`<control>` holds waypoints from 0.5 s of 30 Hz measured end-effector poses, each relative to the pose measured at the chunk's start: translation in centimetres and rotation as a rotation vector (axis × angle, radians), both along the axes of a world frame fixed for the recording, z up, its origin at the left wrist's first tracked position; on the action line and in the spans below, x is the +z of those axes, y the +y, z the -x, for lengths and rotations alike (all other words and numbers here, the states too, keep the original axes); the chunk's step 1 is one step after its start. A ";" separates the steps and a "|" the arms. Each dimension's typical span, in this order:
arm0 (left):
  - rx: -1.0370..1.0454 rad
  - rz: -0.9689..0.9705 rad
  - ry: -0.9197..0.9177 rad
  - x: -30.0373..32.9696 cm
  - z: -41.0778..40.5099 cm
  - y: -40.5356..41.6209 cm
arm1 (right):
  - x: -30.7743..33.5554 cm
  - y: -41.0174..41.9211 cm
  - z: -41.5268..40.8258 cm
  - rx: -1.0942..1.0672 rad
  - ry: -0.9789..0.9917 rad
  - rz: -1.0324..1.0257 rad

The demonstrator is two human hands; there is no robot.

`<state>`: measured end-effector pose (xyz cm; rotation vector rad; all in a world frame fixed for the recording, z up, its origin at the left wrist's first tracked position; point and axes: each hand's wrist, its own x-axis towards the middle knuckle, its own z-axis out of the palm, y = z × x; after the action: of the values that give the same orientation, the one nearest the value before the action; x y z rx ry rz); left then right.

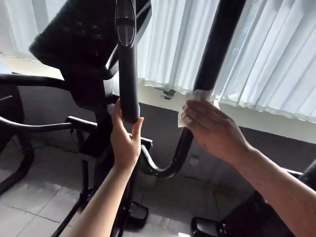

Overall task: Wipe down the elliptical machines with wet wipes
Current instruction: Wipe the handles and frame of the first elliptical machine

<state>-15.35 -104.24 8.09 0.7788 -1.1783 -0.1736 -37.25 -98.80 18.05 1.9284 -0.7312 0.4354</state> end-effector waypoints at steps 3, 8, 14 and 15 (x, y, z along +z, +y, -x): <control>-0.010 0.022 0.001 0.1 0.1 0.3 | -6.6 0.9 -0.1 -0.021 0.079 -0.082; 0.074 0.068 -0.106 0.4 -0.8 0.1 | -11.4 1.7 -1.0 -0.125 0.231 -0.190; 0.062 0.047 -0.111 0.1 -0.6 0.0 | -2.3 0.4 -0.1 -0.110 0.056 0.080; 0.060 0.037 -0.106 0.1 -0.6 0.0 | -2.2 0.2 0.1 -0.113 0.033 0.085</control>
<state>-14.78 -104.26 8.19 0.7972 -1.2533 -0.0610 -37.37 -98.57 15.82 1.8013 -0.7835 0.3585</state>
